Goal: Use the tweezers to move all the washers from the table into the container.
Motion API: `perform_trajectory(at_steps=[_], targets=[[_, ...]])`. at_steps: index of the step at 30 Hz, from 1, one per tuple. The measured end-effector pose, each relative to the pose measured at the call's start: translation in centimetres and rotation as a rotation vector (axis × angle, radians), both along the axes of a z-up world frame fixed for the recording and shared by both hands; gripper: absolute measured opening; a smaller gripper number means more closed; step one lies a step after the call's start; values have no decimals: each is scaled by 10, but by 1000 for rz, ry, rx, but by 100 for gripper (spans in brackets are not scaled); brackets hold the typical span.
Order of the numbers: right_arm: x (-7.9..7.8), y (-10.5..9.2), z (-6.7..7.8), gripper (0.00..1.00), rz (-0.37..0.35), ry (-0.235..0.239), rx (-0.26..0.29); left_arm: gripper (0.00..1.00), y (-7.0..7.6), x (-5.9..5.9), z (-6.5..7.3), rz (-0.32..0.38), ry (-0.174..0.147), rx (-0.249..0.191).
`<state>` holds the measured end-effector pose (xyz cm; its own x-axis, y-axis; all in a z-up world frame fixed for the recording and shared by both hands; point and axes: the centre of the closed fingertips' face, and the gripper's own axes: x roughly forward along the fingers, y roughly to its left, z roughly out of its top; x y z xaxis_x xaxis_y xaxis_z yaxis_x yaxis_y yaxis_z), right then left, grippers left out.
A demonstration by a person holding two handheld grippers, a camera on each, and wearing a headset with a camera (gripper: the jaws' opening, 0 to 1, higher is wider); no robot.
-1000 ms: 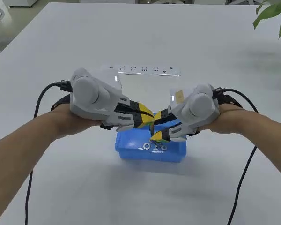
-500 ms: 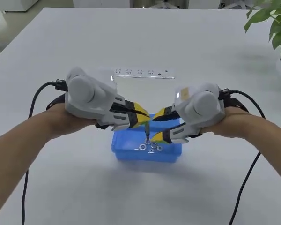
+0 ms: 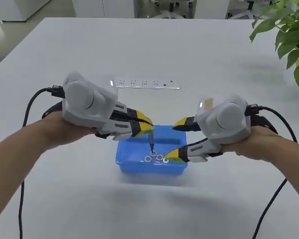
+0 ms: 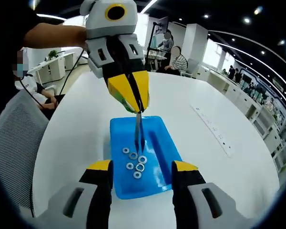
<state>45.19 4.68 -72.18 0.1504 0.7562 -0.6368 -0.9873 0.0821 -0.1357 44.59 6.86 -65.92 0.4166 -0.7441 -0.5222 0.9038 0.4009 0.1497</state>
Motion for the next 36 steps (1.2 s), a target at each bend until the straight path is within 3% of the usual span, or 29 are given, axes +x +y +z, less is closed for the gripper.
perform_trajectory(at_steps=[12, 23, 36], targets=[[-12, -22, 7, 59, -121, 28, 35, 5, -2, -11, 16, -11, -14, -4], [-25, -31, 12, 59, -147, 29, 50, 5, -8, -27, 27, -48, -14, -19], [-51, -18, 23, 49, -51, -8, 100, 5, -19, -54, 34, -123, -14, -13]])
